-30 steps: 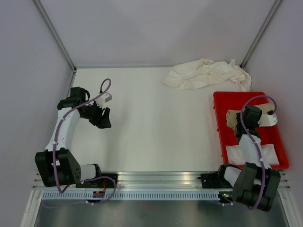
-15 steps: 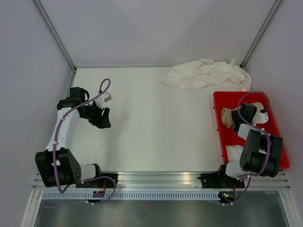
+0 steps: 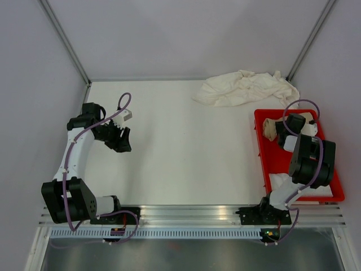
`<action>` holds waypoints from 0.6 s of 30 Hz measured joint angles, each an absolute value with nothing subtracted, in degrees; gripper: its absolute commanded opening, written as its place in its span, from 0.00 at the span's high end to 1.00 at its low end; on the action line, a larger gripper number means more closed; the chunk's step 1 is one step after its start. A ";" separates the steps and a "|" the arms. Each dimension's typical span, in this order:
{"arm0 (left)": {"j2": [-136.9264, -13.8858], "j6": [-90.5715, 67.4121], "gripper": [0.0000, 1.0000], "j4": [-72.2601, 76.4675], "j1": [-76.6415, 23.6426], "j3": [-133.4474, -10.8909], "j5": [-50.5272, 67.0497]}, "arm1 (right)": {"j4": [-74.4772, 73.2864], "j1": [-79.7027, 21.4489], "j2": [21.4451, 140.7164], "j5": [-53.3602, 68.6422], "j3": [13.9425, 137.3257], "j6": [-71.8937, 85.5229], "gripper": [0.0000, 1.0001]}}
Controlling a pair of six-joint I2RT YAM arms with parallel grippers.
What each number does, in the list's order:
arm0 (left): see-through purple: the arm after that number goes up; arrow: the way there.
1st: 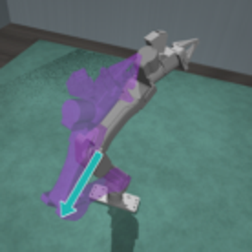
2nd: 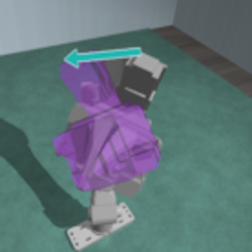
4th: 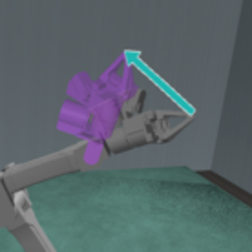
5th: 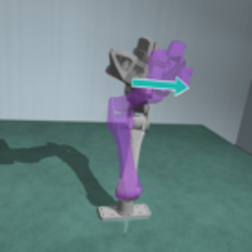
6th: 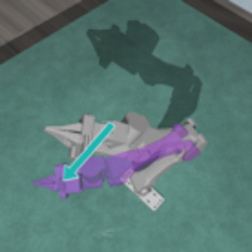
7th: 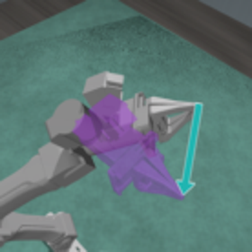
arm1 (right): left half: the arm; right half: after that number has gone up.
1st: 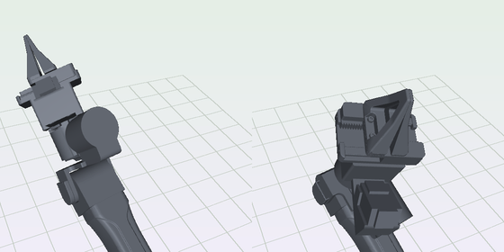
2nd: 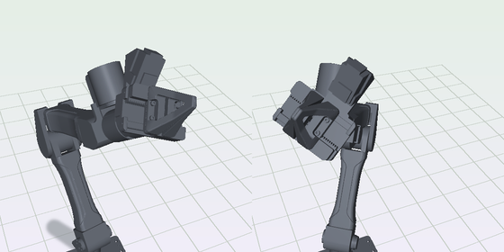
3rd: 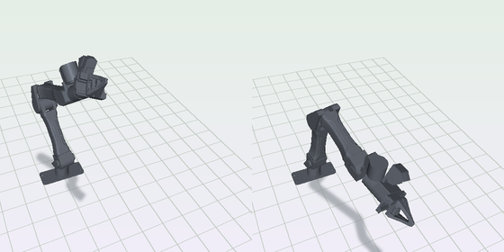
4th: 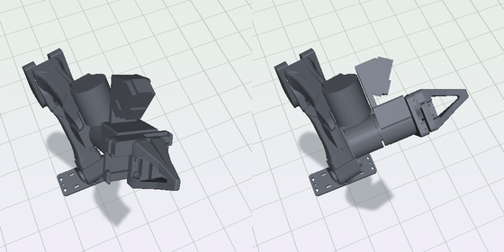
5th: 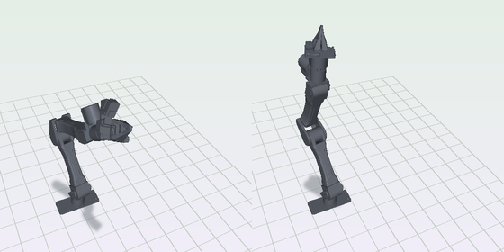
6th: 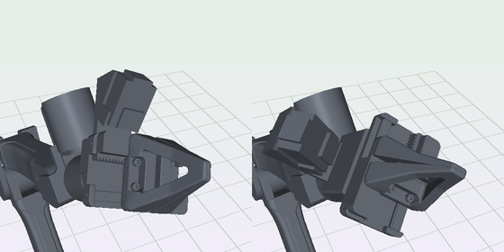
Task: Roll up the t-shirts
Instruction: Place the rolled tshirt into the container
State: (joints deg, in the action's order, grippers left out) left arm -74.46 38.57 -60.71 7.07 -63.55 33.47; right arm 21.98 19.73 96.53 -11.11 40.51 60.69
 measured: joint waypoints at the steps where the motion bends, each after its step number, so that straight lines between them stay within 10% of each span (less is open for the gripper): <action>1: -74.46 38.57 0.39 -60.80 7.07 -63.59 33.47 | 22.50 19.73 97.10 -10.79 40.82 60.73 0.57; 18: -74.46 38.50 0.39 -61.10 7.07 -63.79 33.39 | 29.69 19.35 101.23 -8.01 41.43 61.28 0.41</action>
State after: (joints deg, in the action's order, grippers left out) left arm -74.46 38.50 -61.10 7.07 -63.79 33.39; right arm 29.69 19.35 101.23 -8.01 41.43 61.28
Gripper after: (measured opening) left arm 0.608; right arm 0.576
